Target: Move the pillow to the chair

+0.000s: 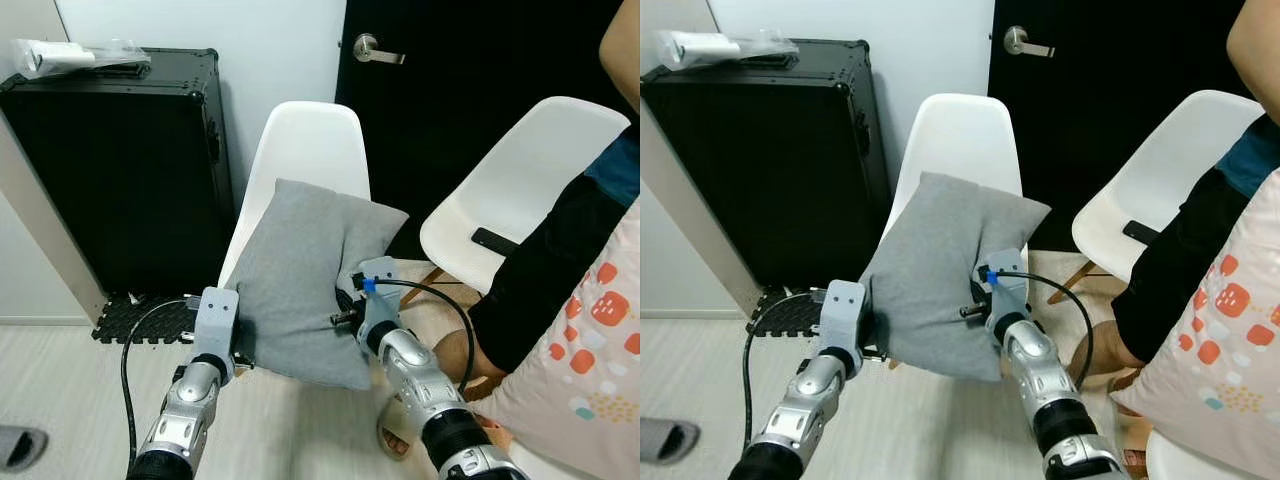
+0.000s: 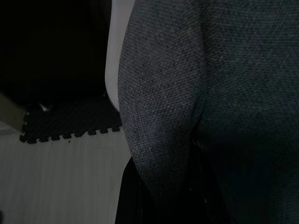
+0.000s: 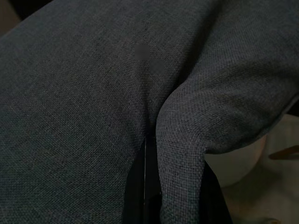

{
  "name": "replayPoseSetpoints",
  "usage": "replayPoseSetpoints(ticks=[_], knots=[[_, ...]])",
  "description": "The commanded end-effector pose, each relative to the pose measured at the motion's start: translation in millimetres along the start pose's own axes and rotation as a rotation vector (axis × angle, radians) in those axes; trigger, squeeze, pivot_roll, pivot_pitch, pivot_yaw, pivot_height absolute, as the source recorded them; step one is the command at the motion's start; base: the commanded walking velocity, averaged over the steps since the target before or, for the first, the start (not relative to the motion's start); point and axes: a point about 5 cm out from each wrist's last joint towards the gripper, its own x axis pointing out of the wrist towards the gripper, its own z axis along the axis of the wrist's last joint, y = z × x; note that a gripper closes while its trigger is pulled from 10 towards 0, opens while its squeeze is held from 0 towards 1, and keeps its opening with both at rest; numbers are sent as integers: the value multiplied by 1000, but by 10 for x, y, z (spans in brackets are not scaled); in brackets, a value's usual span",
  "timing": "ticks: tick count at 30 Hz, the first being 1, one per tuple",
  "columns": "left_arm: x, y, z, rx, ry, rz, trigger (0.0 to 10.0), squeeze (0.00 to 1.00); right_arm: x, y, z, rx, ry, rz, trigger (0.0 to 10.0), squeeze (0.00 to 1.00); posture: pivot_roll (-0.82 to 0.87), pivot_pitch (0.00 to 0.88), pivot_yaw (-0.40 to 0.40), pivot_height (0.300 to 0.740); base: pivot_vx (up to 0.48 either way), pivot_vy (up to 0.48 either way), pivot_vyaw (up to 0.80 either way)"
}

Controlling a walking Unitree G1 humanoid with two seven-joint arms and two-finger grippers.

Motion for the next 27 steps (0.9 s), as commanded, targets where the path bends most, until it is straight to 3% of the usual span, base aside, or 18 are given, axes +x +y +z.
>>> replayPoseSetpoints(ticks=[1, 3, 5, 9, 13, 18, 27], knots=[[59, 197, 32, 30, 9, 114, 10000, 0, -3, -146, -33, -14, 28, -50, 10000, 0, -5, 50, -90, 740, 0, 0, 0], [66, 225, 12, 44, 31, 133, 10000, 0, 8, -160, -42, -29, 42, -47, 10000, 0, 3, 23, -92, 740, 0, 0, 0], [72, 229, 43, 38, 27, 115, 10000, 0, 43, -174, 21, -25, 35, -47, 10000, 0, 2, 68, -99, 740, 0, 0, 0], [79, 224, 52, 51, 20, 105, 10000, 0, 56, -176, 49, -27, 32, -46, 10000, 0, 13, 51, -108, 740, 0, 0, 0], [45, 284, -49, -29, 79, 148, 10000, 0, 14, -107, -67, -46, 60, -31, 10000, 0, -21, 86, -81, 740, 0, 0, 0], [30, 214, -51, 29, 57, 125, 10000, 0, -54, -167, -202, -27, 94, -53, 10000, 0, -5, 102, -100, 740, 0, 0, 0], [-70, 219, -175, -17, 75, 116, 10000, 0, -154, -123, -475, -31, 173, -27, 10000, 0, -12, 117, -102, 740, 0, 0, 0]])
